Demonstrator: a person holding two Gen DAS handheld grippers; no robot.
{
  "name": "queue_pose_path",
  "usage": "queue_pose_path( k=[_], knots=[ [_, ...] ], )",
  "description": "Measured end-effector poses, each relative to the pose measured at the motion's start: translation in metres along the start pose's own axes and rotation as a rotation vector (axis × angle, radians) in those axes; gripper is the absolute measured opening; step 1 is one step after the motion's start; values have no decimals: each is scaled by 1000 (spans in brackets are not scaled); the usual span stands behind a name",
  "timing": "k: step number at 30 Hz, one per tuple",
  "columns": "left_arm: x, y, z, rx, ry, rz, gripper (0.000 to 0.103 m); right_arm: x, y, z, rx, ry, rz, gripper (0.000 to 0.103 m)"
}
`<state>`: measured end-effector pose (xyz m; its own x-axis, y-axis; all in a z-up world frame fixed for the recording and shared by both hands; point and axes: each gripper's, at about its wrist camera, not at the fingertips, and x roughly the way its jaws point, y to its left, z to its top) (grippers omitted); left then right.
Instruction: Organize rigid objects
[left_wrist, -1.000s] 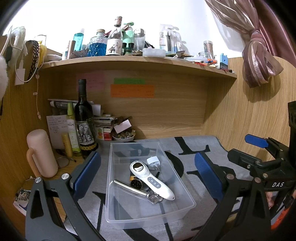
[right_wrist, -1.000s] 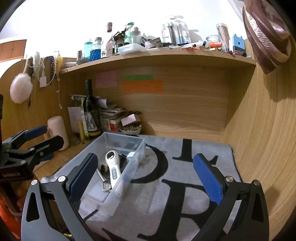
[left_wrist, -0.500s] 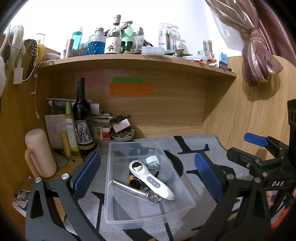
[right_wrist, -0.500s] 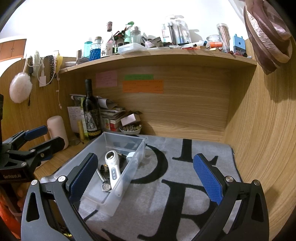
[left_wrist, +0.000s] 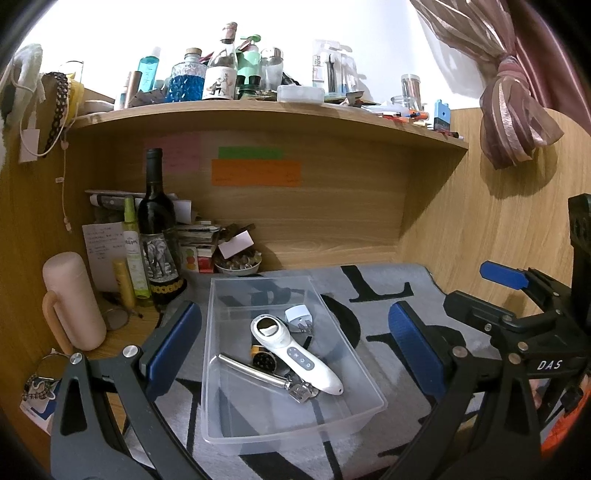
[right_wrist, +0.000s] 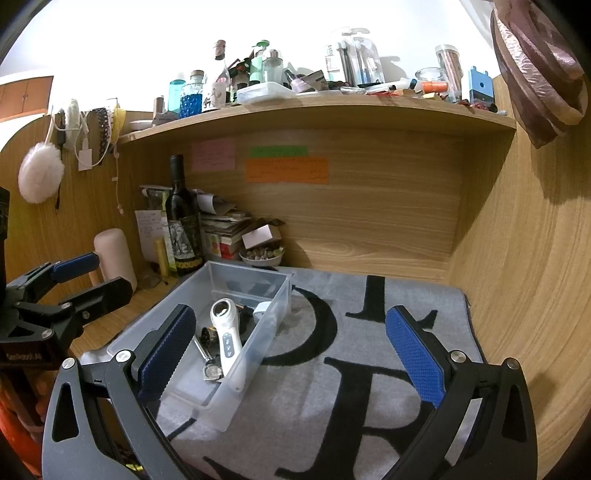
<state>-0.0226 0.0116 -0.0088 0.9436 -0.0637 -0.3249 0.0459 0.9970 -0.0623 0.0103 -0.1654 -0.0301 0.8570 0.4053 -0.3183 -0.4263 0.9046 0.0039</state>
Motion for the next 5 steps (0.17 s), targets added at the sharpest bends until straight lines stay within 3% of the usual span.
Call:
queue_pose_path(
  k=[5],
  knots=[
    [1, 2, -1, -6, 7, -2, 103, 3, -1, 0, -3, 5, 6, 103]
  ],
)
